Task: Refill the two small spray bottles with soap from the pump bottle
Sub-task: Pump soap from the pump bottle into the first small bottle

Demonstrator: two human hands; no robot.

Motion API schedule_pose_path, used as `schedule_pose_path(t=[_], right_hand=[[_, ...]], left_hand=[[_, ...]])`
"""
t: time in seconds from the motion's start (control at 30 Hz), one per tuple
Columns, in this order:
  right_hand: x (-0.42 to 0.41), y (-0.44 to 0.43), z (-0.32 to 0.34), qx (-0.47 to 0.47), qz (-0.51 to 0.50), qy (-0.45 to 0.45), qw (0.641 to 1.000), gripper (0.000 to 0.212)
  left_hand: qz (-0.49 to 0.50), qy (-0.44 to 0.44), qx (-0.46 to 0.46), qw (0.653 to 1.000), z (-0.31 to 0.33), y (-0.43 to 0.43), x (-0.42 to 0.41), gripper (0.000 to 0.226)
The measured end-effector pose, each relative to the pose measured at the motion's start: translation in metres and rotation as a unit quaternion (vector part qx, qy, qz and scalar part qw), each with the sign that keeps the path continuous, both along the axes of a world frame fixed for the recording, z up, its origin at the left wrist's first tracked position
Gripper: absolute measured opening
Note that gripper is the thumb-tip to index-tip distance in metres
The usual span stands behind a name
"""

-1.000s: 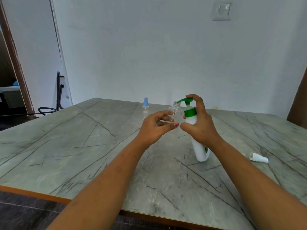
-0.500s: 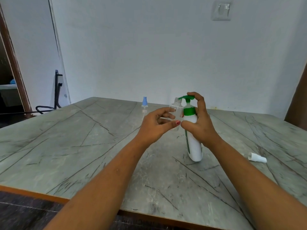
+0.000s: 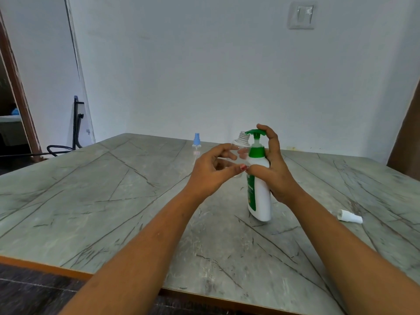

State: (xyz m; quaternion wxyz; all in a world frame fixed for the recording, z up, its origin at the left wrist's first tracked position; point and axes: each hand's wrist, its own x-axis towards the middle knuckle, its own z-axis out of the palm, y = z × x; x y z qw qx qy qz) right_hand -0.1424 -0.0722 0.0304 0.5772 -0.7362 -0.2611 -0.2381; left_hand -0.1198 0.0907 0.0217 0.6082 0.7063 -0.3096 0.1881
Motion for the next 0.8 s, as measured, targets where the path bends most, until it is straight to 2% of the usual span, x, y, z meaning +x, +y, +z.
schedule_pose_path(t=[0.23, 0.47, 0.8], right_hand=[[-0.001, -0.002, -0.001, -0.016, -0.002, 0.001, 1.0, 0.099], [-0.008, -0.015, -0.003, 0.031, -0.005, 0.006, 0.999, 0.09], [-0.007, -0.017, -0.002, -0.046, -0.064, -0.024, 0.997, 0.093]], left_hand=[[0.015, -0.02, -0.01, 1.0, 0.0, -0.002, -0.003, 0.037], [-0.008, -0.046, 0.027, 0.999, 0.007, -0.017, -0.012, 0.043], [0.028, -0.069, 0.028, 0.997, 0.001, -0.019, -0.016, 0.04]])
